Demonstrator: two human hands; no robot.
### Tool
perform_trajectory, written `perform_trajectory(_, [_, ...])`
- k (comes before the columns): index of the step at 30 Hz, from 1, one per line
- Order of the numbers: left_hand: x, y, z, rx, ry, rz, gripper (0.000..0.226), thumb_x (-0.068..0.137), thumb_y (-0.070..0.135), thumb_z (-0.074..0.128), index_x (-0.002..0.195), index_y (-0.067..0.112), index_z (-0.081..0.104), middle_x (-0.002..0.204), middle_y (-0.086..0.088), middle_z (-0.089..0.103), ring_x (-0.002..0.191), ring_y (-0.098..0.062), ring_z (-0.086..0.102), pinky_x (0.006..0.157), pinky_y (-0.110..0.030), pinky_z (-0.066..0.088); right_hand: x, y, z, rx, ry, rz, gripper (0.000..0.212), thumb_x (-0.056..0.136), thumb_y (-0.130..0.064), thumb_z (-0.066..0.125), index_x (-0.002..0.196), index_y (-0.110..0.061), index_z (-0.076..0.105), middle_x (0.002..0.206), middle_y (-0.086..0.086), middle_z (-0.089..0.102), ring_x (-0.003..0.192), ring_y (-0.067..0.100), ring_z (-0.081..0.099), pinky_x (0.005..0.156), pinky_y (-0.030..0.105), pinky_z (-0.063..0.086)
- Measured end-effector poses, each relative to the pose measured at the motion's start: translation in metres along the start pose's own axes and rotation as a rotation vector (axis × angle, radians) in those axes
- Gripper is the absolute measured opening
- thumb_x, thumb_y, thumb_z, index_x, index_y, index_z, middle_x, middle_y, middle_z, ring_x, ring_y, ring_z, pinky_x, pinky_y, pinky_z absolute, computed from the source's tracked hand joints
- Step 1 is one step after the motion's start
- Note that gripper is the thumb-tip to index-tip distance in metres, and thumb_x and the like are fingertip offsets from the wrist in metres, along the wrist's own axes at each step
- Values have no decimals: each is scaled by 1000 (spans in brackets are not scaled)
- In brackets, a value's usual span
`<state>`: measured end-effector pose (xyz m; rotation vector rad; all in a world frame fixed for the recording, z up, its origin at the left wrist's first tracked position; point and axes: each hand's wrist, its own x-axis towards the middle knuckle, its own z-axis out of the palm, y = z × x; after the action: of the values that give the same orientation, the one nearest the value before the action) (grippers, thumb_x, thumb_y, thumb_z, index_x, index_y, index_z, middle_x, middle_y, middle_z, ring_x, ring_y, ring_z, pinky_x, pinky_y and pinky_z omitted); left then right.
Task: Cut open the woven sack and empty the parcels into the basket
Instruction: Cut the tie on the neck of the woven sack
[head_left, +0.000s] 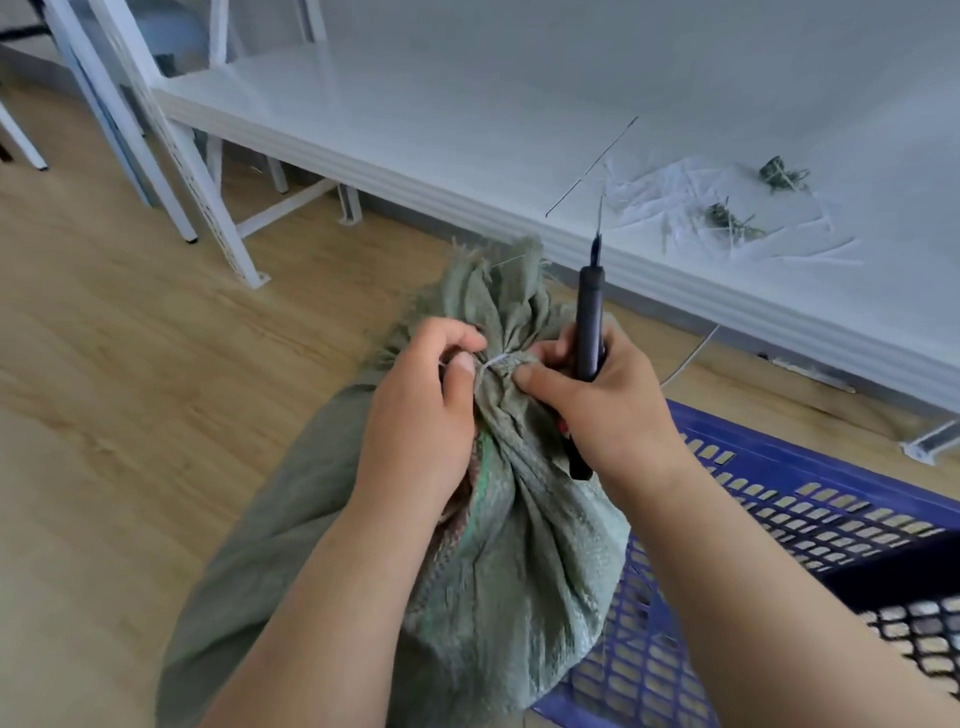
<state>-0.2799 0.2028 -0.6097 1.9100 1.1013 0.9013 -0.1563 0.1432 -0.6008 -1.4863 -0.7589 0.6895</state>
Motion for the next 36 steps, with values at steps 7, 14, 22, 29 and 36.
perform_trajectory(7, [3, 4, -7, 340, 128, 158, 7, 85, 27, 67, 85, 31, 62, 101, 12, 50, 99, -17, 54, 74, -35, 46, -4, 9, 9, -9, 84, -31, 35, 76, 0, 73, 76, -21, 45, 77, -2, 62, 63, 13, 54, 63, 30, 44])
perform_trajectory(14, [-1, 1, -2, 338, 5, 48, 15, 84, 31, 66, 88, 35, 52, 99, 12, 50, 91, -14, 55, 61, -32, 43, -10, 2, 5, -46, 32, -28, 35, 76, 2, 72, 77, -21, 45, 75, -4, 62, 58, 10, 52, 55, 23, 42])
perform_trajectory(22, [-1, 3, 9, 160, 55, 107, 14, 80, 26, 71, 78, 32, 59, 97, 13, 49, 88, -7, 51, 61, -16, 34, -10, -10, -10, -155, 68, -56, 25, 77, 0, 70, 82, -16, 51, 66, -7, 57, 53, 10, 49, 54, 24, 42])
perform_trajectory(29, [3, 9, 11, 91, 175, 163, 8, 76, 22, 72, 74, 22, 64, 93, 5, 55, 75, -16, 60, 68, -37, 52, 6, -21, 3, -484, -37, -245, 18, 81, -8, 62, 92, -23, 62, 87, -12, 71, 83, 3, 63, 77, 20, 47])
perform_trajectory(36, [7, 5, 7, 199, 125, 400, 5, 81, 19, 67, 79, 19, 62, 90, 9, 57, 90, -14, 56, 73, -29, 44, 8, -2, -12, -329, -18, 33, 11, 86, -30, 68, 95, -25, 64, 68, -12, 57, 54, 0, 50, 56, 18, 40])
